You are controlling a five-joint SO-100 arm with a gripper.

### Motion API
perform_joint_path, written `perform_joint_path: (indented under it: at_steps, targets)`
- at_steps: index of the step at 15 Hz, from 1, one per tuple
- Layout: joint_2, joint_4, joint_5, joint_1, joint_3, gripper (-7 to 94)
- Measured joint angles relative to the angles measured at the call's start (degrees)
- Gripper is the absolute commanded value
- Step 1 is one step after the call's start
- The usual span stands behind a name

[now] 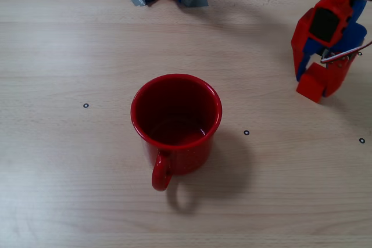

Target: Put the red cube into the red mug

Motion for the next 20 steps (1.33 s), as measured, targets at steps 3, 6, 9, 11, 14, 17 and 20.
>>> perform_joint_path:
  at_steps: [3, 6, 9, 11, 14, 17, 20]
  targets:
    - [16.96, 2.46, 0.79, 1.93, 6.77, 0]
    - [31.99, 2.46, 0.79, 5.45, 15.03, 0]
    - [45.62, 2.55, 0.79, 11.07, 19.86, 0]
    - [54.05, 1.85, 0.79, 17.49, 22.76, 0]
    - [64.42, -1.41, 1.76, 25.14, 29.62, 0]
    - [67.32, -0.18, 2.99, 29.18, 31.2, 0]
    - [67.32, -1.41, 2.81, 30.32, 32.26, 0]
